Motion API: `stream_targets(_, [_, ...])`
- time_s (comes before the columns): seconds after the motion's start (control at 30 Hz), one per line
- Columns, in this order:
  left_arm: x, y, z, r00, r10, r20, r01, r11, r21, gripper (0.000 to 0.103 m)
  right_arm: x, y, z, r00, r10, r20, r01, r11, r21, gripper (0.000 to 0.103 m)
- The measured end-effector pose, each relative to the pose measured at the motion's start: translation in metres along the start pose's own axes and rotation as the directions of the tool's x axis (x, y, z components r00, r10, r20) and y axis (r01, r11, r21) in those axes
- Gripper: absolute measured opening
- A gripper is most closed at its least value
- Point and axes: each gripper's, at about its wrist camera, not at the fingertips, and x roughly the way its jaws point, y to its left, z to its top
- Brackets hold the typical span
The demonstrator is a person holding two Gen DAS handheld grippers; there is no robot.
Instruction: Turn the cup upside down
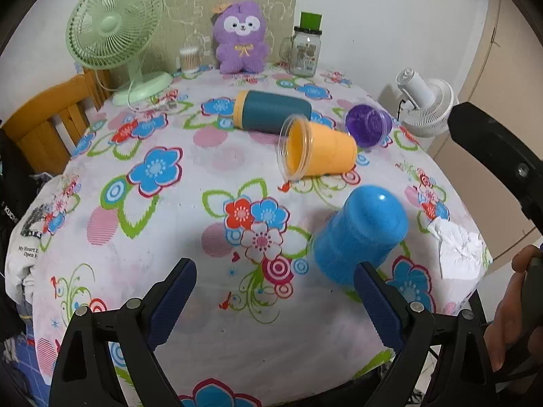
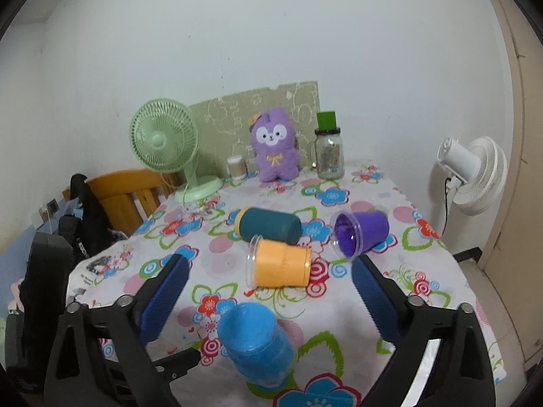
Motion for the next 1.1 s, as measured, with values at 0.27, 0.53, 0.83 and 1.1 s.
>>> stream_targets(0.27, [-0.021, -0.009, 0.010, 0.995, 0.046, 0.083, -0.044, 0.999, -0.015, 0.095, -0.007, -0.007, 0.015, 0.999, 0.004, 0.038, -0.004, 1.000, -0.013, 0.103])
stream_targets(0.53, [-0.040, -0.012, 0.020, 0.981, 0.090, 0.173, -0.084, 0.996, -0.044, 0.096, -0.020, -0.010, 0.026, 0.996, 0.005, 0.091, -0.003, 1.000, -0.022, 0.103])
stream_targets(0.83, [-0.050, -0.018, 0.020, 0.963, 0.142, 0.230, -0.138, 0.990, -0.034, 0.101, -0.021, -0.008, 0.030, 0.994, 0.004, 0.108, 0.000, 0.999, -0.037, 0.103])
stream_targets(1.1, [-0.048, -0.016, 0.019, 0.965, 0.139, 0.223, -0.135, 0.990, -0.032, 0.102, -0.015, -0.005, 0.026, 0.996, 0.005, 0.094, 0.000, 0.999, -0.051, 0.103])
